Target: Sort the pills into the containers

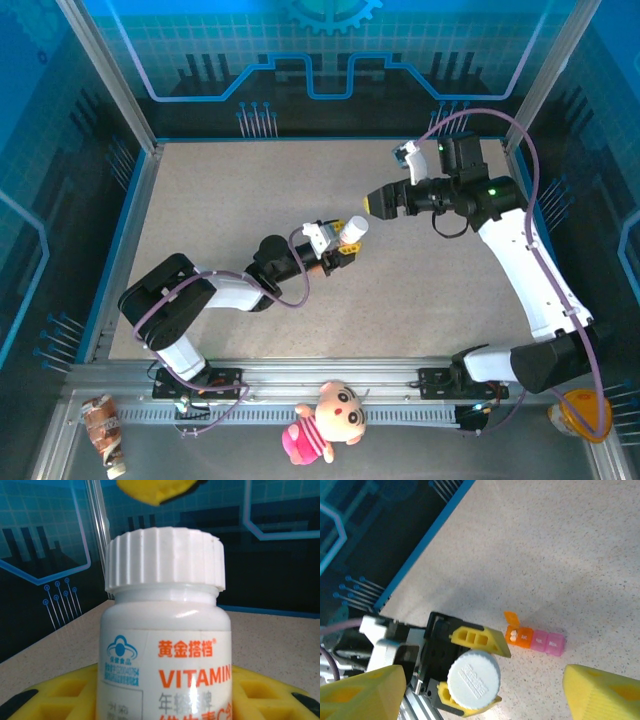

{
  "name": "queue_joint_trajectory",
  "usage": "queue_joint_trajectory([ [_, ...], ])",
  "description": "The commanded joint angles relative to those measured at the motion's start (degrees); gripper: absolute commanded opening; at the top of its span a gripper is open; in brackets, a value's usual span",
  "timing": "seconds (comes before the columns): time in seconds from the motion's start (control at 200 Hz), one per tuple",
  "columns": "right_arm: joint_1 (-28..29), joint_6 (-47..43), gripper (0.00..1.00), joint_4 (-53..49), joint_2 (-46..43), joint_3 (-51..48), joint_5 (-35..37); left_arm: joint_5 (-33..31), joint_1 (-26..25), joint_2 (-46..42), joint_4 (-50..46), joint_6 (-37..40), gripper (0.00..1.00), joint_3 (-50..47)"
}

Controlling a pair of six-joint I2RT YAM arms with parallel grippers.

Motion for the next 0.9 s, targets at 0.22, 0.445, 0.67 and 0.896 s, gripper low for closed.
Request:
queue_joint_trajectory([
  [0.22,5.6,-9.1,0.85,-7.8,3.1,1.6,2.1,2.5,-0.2,-1.2,0.2,-2.7,0.0,2.5],
  [0.445,6.1,-8.5,0.83,-7.2,4.8,1.9,3.8,2.6,-0.1,-1.7,-0.6,-2.6,0.0,2.2],
  [0.67,6.7,-8.0,0.78,-7.0,6.2,2.8,3.2,2.7,-0.1,-1.8,-0.6,-2.3,0.0,2.1],
  [0.896,7.5,-8.0,0.7,-7.4,7.5,3.2,3.5,2.6,-0.2,-1.9,-0.6,-2.2,0.0,2.0],
])
